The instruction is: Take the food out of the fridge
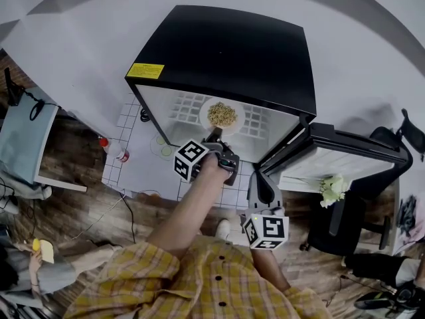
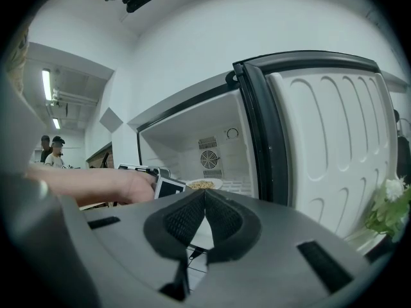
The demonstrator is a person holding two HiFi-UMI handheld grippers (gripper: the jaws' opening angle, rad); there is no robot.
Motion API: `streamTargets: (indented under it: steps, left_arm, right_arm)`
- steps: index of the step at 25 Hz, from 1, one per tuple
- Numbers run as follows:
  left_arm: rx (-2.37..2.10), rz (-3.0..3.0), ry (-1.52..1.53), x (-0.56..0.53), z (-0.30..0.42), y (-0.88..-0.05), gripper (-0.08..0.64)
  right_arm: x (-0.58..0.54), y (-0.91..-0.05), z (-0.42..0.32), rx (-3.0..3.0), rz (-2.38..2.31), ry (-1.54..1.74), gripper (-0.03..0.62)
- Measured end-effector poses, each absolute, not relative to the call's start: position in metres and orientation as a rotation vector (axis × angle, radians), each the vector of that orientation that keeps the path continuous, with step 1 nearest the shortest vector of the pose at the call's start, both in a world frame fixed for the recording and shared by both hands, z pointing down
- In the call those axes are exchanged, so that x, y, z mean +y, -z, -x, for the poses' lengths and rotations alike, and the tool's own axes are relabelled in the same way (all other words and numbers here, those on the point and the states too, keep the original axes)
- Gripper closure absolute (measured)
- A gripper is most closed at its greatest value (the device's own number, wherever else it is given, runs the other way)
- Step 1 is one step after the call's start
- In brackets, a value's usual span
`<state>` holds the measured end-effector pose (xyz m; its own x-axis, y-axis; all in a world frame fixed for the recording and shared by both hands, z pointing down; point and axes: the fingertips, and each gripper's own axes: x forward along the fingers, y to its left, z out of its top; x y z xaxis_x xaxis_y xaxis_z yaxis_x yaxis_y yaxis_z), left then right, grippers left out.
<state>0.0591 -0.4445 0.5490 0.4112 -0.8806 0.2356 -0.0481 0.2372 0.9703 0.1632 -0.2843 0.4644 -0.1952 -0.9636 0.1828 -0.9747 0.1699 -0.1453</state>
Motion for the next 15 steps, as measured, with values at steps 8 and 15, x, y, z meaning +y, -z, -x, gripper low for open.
streamTargets:
  steps: [8,15]
  left_arm:
    - [-0.935,-1.221,0.735,-0.429,-0.056,-0.546,0.541]
    - [-0.918,-1.277,0.736,-0.406,-0.046,-0.526,0.541]
  right_arm:
    - [-0.278,-0.46,-0.157,-2.388,-1.951,-0.343,0.584]
    - [-0.27,-0.453,-0.146,-2.418,-1.942,-0.332,0.584]
